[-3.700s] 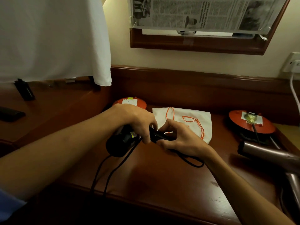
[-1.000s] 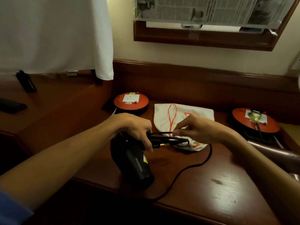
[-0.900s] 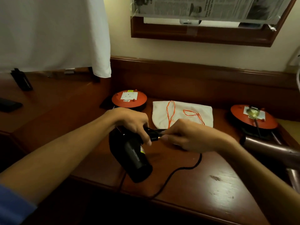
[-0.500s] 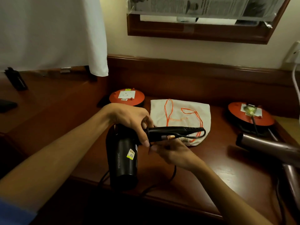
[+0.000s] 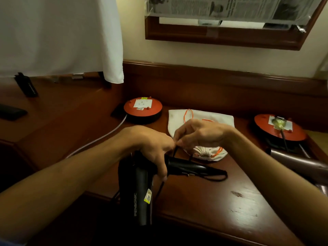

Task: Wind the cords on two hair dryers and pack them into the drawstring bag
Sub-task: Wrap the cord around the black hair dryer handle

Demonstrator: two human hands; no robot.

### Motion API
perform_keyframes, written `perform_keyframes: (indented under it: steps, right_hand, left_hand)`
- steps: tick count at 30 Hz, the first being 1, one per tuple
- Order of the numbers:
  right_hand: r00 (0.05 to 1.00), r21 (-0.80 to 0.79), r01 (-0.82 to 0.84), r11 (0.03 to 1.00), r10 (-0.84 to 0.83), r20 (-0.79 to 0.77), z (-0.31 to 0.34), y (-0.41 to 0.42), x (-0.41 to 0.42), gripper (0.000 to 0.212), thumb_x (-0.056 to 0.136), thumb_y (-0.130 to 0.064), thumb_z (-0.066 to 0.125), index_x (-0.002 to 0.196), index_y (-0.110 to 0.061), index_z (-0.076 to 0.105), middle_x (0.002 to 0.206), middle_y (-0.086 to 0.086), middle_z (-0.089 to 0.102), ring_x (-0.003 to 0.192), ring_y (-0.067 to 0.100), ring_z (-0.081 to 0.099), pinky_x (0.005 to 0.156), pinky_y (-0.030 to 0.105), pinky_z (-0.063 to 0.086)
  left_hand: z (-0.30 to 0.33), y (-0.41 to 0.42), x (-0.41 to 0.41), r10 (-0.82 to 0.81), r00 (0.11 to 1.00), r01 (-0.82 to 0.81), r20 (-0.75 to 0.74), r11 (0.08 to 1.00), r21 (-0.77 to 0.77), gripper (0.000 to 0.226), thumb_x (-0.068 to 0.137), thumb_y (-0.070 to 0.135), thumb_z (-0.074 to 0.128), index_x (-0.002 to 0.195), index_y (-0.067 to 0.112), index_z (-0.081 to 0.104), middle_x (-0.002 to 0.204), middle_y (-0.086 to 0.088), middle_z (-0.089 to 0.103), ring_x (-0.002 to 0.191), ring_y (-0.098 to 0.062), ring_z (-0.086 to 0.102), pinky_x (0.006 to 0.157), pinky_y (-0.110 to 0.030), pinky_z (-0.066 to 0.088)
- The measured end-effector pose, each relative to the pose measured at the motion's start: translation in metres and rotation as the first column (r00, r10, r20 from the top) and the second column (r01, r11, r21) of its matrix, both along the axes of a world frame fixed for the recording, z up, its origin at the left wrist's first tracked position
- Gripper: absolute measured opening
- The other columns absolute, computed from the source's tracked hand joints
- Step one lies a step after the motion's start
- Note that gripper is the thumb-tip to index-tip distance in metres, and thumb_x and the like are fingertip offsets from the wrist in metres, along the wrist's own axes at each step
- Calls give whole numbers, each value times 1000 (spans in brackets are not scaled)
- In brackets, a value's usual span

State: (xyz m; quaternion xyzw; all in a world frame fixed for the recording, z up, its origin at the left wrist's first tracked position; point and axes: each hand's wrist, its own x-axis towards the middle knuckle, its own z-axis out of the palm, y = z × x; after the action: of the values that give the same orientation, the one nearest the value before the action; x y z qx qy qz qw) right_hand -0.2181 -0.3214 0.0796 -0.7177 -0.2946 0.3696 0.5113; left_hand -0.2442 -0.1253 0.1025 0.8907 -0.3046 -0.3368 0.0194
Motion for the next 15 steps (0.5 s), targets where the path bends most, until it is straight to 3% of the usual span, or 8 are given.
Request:
perform_keyframes:
  steps: [2,6,9,11,13,15]
  right_hand:
    - [996,-42,32,999,-28,85,20,4,1,21,93,15,51,110,15,63,86,19,69,60,13,59,57,22,48]
    - [922,-210,61,976,26,386,41,13,-2,16,90,7,64,106,5,68,89,23,75,59,19,63,56,26,50]
    - [832,-411,76,908,170,528,44,13,1,5,92,-9,70,92,-6,74,68,4,75,52,13,64,58,24,50]
    - [812,-505,146,851,189,553,36,6,4,27,92,-30,71,76,-9,74,52,0,65,42,12,55,55,26,45]
    - [813,-458,248,854,74,577,22,-4,6,49,87,-50,73,64,-7,69,48,9,57,41,17,48,52,30,41]
    - [829,-330,307,893,-80,553,16,-14,5,50,86,-51,73,65,-6,69,53,15,46,45,19,41,49,30,39]
  left_hand:
    - [6,11,4,38,999,-39,-9,996,-79,28,81,33,86,96,24,65,84,6,67,70,-8,65,69,-28,56]
    - [7,22,11,98,995,-95,11,982,-161,45,71,43,91,106,37,63,99,10,71,87,-10,71,85,-39,62]
    - [0,19,10,82,997,-80,7,987,-136,36,74,43,89,94,40,60,90,13,68,82,-9,69,73,-28,55]
    - [-3,18,12,60,998,-58,23,993,-106,32,76,45,88,92,33,62,86,9,70,79,-13,70,68,-28,56]
    - [-7,21,13,70,996,-66,46,994,-85,36,75,48,88,94,24,69,85,4,74,79,-16,73,71,-32,59]
    - [-12,24,17,84,992,-79,90,995,-61,38,72,50,89,93,21,73,83,3,75,77,-16,74,72,-32,59]
